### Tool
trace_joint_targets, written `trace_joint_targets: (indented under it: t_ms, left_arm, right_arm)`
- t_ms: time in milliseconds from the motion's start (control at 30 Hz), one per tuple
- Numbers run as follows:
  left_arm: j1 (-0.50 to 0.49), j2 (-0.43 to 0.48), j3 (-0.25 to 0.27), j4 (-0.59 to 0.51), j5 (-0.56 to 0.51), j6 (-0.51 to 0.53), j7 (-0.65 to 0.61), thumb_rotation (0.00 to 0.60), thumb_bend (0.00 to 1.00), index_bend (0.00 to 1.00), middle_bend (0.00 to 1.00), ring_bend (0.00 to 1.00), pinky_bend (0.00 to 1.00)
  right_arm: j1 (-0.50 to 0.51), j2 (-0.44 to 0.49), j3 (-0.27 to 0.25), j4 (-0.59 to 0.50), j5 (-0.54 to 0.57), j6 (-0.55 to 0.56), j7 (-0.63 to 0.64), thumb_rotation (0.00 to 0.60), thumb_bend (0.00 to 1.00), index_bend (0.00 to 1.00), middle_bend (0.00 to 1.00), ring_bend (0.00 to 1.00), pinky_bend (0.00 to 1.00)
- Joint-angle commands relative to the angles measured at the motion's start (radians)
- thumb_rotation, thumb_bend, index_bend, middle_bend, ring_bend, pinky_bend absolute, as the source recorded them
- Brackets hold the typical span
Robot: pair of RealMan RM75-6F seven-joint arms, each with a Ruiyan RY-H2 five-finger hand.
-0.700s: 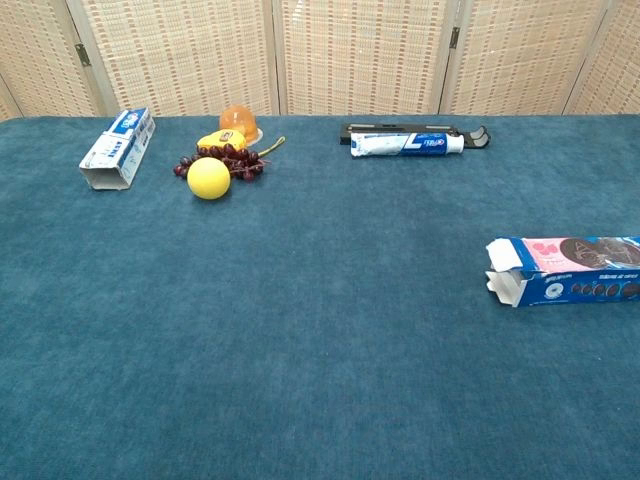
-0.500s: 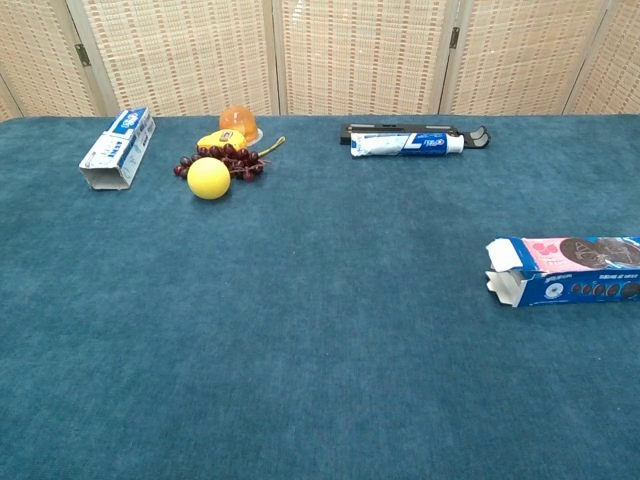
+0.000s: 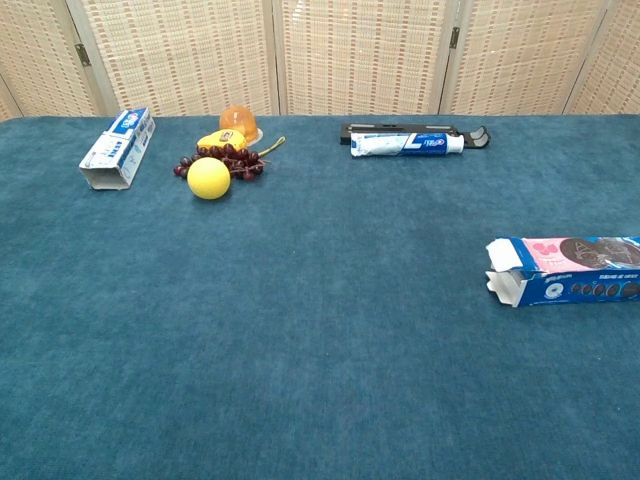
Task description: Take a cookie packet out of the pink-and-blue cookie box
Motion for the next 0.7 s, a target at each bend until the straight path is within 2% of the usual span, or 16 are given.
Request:
trace_joint_targets:
  t_ms: [33,400,567,700]
  left_arm:
    - [0.000,-0.008,-0.003,-0.004,-0.009,0.001,0.018,0.600,0.35,0.00,0.00,0.00,0.00]
    - [-0.013,-0.032,-0.019,0.000,-0.070,-0.030,0.083,0.600,0.36,0.00,0.00,0.00,0.00]
    - [-0.022,-0.036,-0.021,0.003,-0.084,-0.048,0.095,0.600,0.35,0.00,0.00,0.00,0.00]
    - [-0.025,-0.038,-0.018,0.003,-0.089,-0.056,0.101,0.600,0.35,0.00,0.00,0.00,0.00]
  right_arm:
    - [0.020,0.002,-0.015,0.059,-0.021,-0.016,0.052,0.600,0.22,0.01,0.00,0.00,0.00]
    - [0.138,-0.043,-0.024,0.258,-0.060,-0.144,0.233,0.600,0.22,0.17,0.02,0.00,0.00]
    - [0.182,-0.104,-0.020,0.346,-0.060,-0.182,0.291,0.600,0.22,0.25,0.07,0.04,0.00]
    - [0.211,-0.146,-0.026,0.405,-0.060,-0.219,0.309,0.600,0.22,0.26,0.08,0.05,0.00]
